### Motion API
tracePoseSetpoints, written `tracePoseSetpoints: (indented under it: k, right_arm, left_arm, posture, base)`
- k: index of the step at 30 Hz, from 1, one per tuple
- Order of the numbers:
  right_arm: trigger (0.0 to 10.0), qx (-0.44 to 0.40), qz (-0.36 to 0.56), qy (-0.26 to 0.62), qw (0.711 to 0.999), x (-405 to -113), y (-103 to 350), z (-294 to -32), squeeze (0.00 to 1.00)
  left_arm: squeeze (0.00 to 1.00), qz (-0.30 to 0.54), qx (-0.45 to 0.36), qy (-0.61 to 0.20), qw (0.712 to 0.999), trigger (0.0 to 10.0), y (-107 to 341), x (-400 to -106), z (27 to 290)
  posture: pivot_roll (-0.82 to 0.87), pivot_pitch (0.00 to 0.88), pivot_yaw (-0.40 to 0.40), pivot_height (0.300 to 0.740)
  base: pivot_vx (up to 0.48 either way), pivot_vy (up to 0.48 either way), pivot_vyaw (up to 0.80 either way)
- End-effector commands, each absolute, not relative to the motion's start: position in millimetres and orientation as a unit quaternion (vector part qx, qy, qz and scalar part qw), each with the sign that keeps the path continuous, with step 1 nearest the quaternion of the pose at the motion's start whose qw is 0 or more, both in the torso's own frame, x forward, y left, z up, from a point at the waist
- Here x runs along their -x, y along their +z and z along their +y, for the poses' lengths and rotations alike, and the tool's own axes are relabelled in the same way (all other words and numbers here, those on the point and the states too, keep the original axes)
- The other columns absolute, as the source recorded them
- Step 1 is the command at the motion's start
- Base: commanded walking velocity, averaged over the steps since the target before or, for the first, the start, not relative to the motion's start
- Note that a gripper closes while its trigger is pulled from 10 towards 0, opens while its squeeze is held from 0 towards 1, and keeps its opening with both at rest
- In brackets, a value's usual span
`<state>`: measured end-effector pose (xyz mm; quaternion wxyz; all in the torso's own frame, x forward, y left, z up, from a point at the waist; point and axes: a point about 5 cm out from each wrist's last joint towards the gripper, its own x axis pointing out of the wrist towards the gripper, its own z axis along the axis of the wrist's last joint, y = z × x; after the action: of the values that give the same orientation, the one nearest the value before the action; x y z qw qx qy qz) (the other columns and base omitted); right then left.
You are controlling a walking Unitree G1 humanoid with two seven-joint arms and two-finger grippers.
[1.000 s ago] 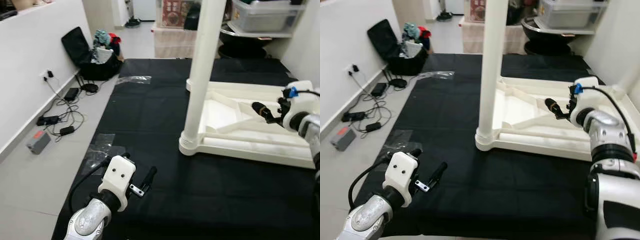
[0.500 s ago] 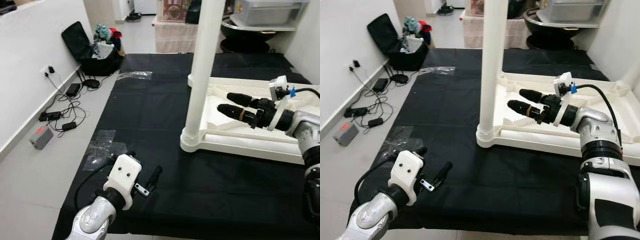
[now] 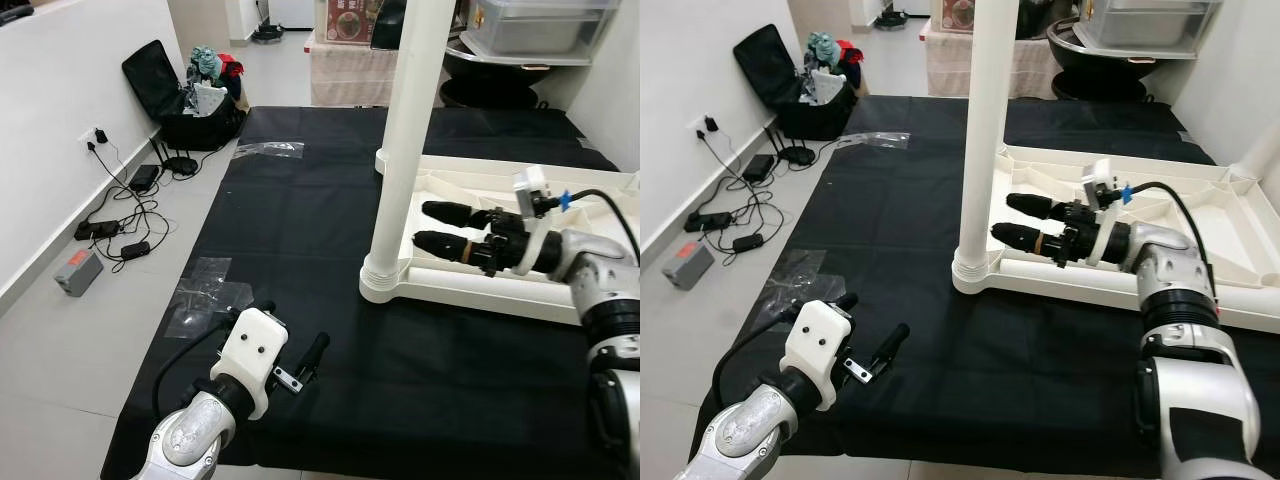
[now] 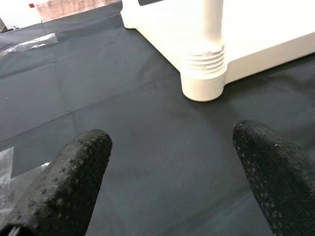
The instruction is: Building children table
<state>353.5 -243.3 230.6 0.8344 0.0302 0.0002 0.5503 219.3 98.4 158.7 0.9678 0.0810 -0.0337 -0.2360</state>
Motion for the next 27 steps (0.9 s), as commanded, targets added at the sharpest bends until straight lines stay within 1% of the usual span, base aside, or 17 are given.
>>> tracePoseSetpoints:
  k: [1, 4, 6, 7, 8, 10, 15, 20, 27]
  right_arm:
    - [10.0, -0.032, -0.015, 0.562, 0.826, -355, 238, -238, 0.00]
    - [10.0, -0.029, -0.014, 0.563, 0.826, -356, 238, -236, 0.00]
    - [10.0, -0.023, -0.014, 0.556, 0.831, -359, 237, -232, 0.00]
    - [10.0, -0.016, -0.017, 0.541, 0.841, -362, 237, -230, 0.00]
    - [10.0, -0.016, -0.017, 0.541, 0.841, -362, 237, -230, 0.00]
    - [10.0, -0.009, -0.025, 0.526, 0.850, -366, 238, -226, 0.00]
    - [10.0, -0.008, -0.028, 0.528, 0.849, -367, 238, -222, 0.00]
    - [10.0, -0.003, -0.039, 0.514, 0.857, -371, 237, -214, 0.00]
    - [10.0, -0.007, -0.041, 0.511, 0.858, -372, 237, -210, 0.00]
  left_arm:
    - [0.00, -0.026, -0.078, -0.230, 0.970, 10.0, 157, -220, 101]
    - [0.00, -0.027, -0.079, -0.229, 0.970, 10.0, 158, -221, 101]
    - [0.00, -0.030, -0.077, -0.228, 0.970, 10.0, 159, -221, 102]
    - [0.00, -0.033, -0.064, -0.220, 0.973, 10.0, 163, -223, 103]
    - [0.00, -0.033, -0.064, -0.220, 0.973, 10.0, 163, -223, 103]
    - [0.00, -0.039, -0.056, -0.214, 0.975, 10.0, 166, -225, 105]
    - [0.00, -0.040, -0.061, -0.213, 0.974, 10.0, 166, -225, 106]
    - [0.00, -0.037, -0.057, -0.217, 0.974, 10.0, 165, -223, 103]
    - [0.00, -0.034, -0.058, -0.218, 0.974, 10.0, 164, -222, 103]
  posture:
    - [0.13, 0.139, -0.034, 0.740]
    - [0.13, 0.140, -0.036, 0.740]
    - [0.13, 0.143, -0.037, 0.740]
    - [0.13, 0.140, -0.035, 0.740]
    - [0.13, 0.140, -0.035, 0.740]
    - [0.13, 0.139, -0.037, 0.740]
    - [0.13, 0.145, -0.035, 0.740]
    - [0.13, 0.149, -0.035, 0.740]
    - [0.13, 0.150, -0.037, 0.740]
  base:
    - [0.000, 0.000, 0.00]
    - [0.000, 0.000, 0.00]
    - [0.000, 0.000, 0.00]
    - [0.000, 0.000, 0.00]
    - [0.000, 0.000, 0.00]
    - [0.000, 0.000, 0.00]
    - [0.000, 0.000, 0.00]
    - [0.000, 0.000, 0.00]
    - [0.000, 0.000, 0.00]
